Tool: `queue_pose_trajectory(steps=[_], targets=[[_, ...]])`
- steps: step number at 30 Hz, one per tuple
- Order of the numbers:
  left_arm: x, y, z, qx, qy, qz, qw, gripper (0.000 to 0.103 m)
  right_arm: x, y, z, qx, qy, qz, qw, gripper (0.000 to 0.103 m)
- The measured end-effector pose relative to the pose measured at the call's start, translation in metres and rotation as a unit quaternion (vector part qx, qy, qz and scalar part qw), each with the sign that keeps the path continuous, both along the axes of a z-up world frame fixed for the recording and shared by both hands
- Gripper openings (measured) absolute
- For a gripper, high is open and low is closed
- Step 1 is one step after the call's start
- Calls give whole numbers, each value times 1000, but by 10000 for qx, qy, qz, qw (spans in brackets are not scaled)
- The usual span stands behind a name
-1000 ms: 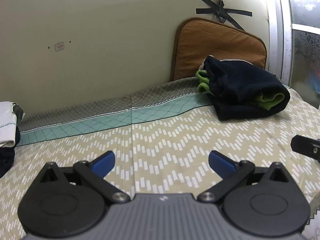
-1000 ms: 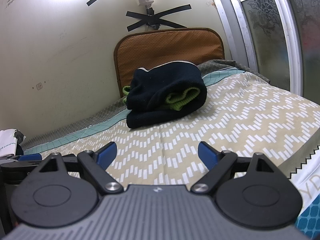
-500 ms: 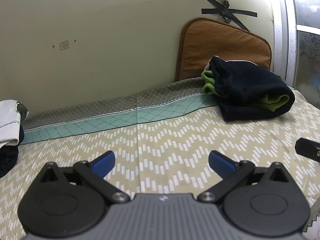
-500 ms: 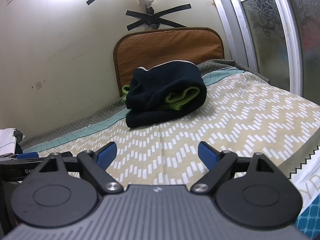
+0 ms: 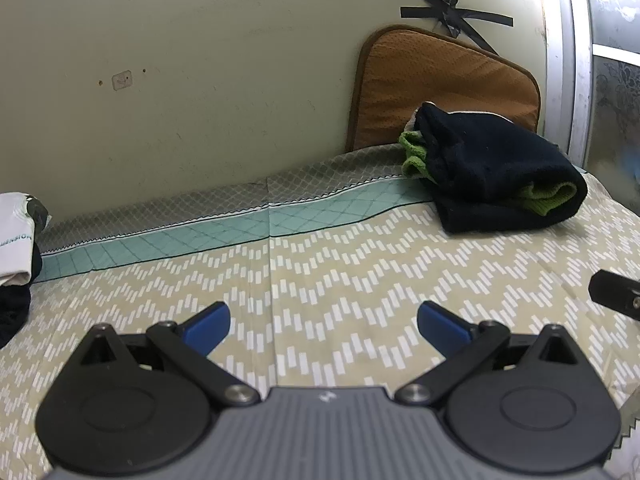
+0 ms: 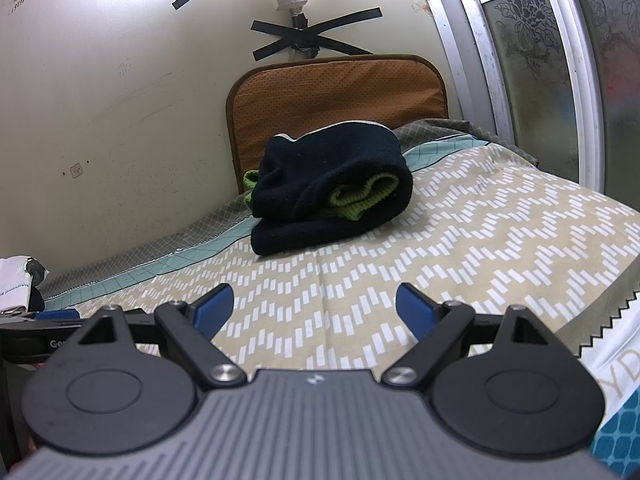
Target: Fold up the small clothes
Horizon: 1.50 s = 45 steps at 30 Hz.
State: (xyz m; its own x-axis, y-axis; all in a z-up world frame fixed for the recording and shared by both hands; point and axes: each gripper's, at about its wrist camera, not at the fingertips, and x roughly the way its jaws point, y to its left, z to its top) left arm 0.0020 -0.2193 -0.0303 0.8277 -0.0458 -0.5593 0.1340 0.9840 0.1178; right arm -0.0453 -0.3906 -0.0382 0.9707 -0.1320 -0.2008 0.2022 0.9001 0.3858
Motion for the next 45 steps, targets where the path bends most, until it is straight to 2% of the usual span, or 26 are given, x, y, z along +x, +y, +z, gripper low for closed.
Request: queue_pose_trajectory(steps=[10,18,24,45], targets=[[0,2,2,-68,-8,46,10000,103,0,0,0,-1,3,0,10000,90],[-5,5,8,-152,-202,51,9997,103,1,0,0,1,12,3,10000,90],[-2,3,4,-115,136,-1,9998,103,2,1,1,1,13,2,10000,90],[1,0,0,-42,320,-71,9995,103,0,-1,-1,9,34,-7,10000,90]])
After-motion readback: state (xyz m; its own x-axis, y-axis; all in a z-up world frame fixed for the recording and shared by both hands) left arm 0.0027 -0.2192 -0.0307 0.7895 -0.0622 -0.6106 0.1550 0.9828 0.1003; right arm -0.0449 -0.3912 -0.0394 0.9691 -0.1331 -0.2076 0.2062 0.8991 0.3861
